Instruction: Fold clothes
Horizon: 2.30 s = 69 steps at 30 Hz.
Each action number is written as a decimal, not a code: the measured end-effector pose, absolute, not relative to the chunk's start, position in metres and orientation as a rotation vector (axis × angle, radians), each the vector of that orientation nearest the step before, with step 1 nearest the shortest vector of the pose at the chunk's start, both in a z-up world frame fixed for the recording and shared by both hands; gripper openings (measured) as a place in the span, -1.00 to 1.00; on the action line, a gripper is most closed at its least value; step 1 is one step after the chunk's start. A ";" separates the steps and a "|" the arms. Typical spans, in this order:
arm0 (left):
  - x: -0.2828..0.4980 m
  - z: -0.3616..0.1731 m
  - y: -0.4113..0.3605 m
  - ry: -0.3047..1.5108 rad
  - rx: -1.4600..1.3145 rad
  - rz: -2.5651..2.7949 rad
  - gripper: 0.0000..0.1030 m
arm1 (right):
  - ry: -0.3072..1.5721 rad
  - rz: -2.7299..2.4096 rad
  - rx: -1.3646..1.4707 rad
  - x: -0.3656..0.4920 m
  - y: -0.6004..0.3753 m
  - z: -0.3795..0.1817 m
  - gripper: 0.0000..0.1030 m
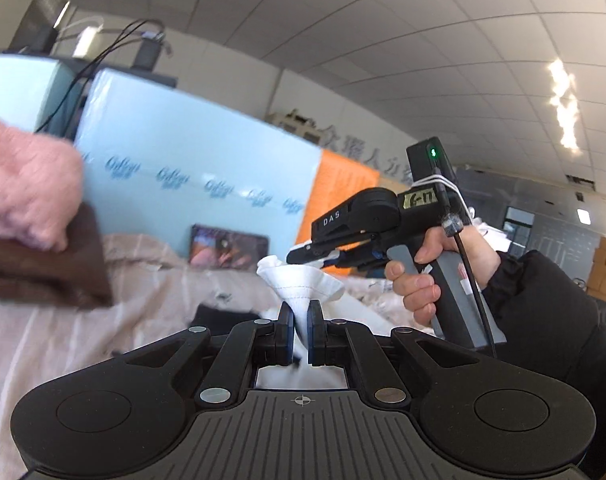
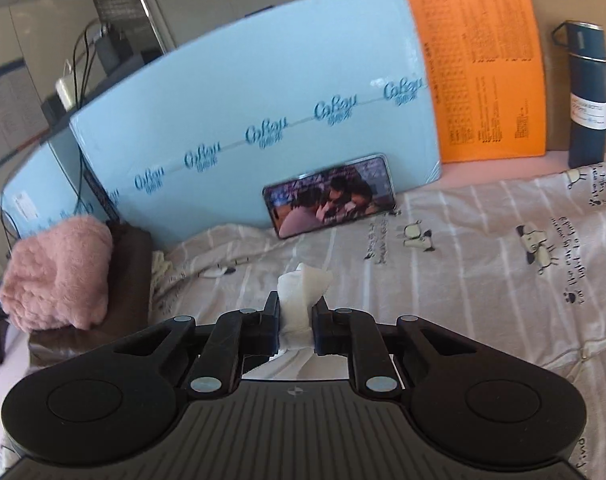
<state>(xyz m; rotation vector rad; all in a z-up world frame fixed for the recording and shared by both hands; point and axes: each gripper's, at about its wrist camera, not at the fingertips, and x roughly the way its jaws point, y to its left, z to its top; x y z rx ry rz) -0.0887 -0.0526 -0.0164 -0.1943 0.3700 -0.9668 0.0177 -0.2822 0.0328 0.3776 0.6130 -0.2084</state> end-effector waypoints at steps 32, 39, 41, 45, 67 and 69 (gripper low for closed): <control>-0.051 -0.023 -0.045 0.449 0.050 -0.887 0.30 | 0.755 0.145 0.604 0.089 -0.207 0.019 0.39; -0.010 0.009 -0.083 0.356 0.094 -0.964 0.31 | 0.538 0.083 0.684 0.044 -0.247 0.049 0.43; 0.011 0.009 -0.101 0.394 0.075 -0.994 0.11 | 0.473 0.002 0.651 0.016 -0.269 0.052 0.49; 0.043 0.002 -0.144 0.446 0.137 -0.987 -0.10 | 0.412 -0.162 0.640 -0.035 -0.309 0.032 0.55; -0.010 0.004 -0.102 0.395 0.188 -0.952 0.52 | 0.242 -0.164 0.691 -0.109 -0.335 -0.034 0.68; -0.022 -0.003 -0.092 0.433 0.192 -0.956 0.52 | 0.227 -0.166 0.693 -0.111 -0.335 -0.033 0.69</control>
